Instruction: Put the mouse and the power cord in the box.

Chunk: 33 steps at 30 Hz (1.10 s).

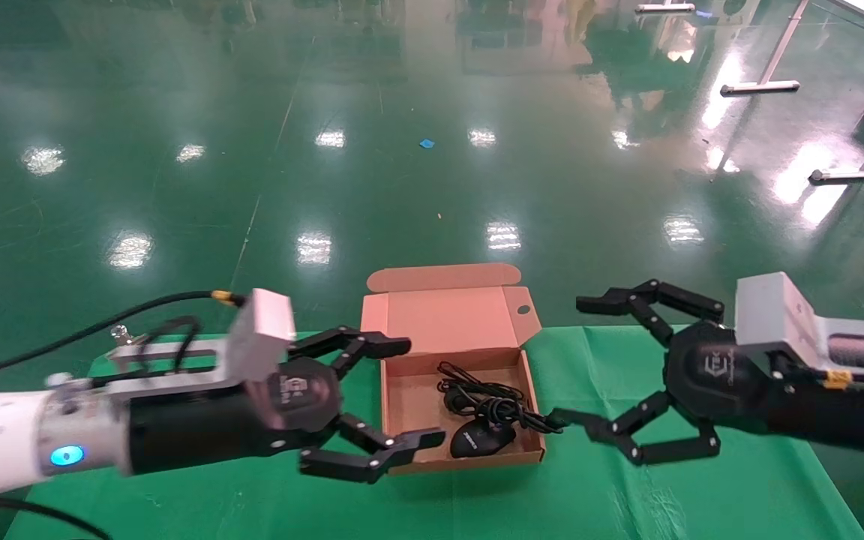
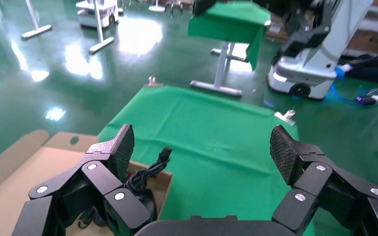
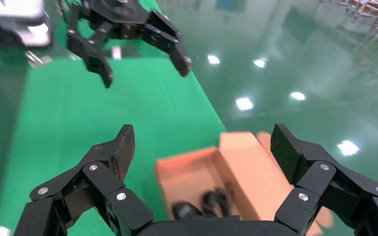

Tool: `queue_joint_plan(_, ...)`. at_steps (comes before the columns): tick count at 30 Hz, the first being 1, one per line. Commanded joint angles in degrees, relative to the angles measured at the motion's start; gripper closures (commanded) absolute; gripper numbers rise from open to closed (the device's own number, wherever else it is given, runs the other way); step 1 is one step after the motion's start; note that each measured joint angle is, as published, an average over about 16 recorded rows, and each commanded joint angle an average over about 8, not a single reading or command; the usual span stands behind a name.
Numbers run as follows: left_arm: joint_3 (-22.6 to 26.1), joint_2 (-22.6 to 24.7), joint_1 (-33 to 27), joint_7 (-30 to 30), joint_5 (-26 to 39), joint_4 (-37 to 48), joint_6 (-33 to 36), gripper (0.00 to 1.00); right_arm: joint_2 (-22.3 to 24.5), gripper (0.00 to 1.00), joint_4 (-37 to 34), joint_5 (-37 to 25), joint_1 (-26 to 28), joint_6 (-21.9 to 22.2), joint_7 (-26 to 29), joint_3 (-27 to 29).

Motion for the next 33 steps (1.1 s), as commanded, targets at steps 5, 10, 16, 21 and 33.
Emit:
queue_joint_plan(5, -4.59, -4.40, 2.87, -1.23, -3.45, -4.60, 3.89, 0.00, 1.30, 0.00, 6.06, 3.97, -4.43, -1.17, 5.66, 3.14)
queue_joint_plan(10, -8.45, -8.09, 5.29, -2.26, -6.36, -8.47, 7.17, 0.00, 2.39, 0.00, 11.16, 7.30, -8.15, -2.16, 10.42, 5.78)
queue_joint_plan(16, -12.98, -12.44, 8.12, -3.48, -9.77, -13.02, 11.01, 0.00, 3.64, 0.00, 16.98, 11.12, -12.40, -3.29, 15.86, 8.79)
queue_joint_plan(21, -16.05, -15.37, 10.02, -4.28, -12.10, -16.12, 13.62, 0.00, 4.24, 0.00, 19.93, 13.00, -14.50, -3.82, 18.28, 10.25)
queue_joint_plan(33, -16.97, -16.25, 10.65, -4.50, -12.93, -17.02, 14.40, 0.00, 4.33, 0.00, 20.24, 13.27, -14.76, -3.90, 18.42, 10.43)
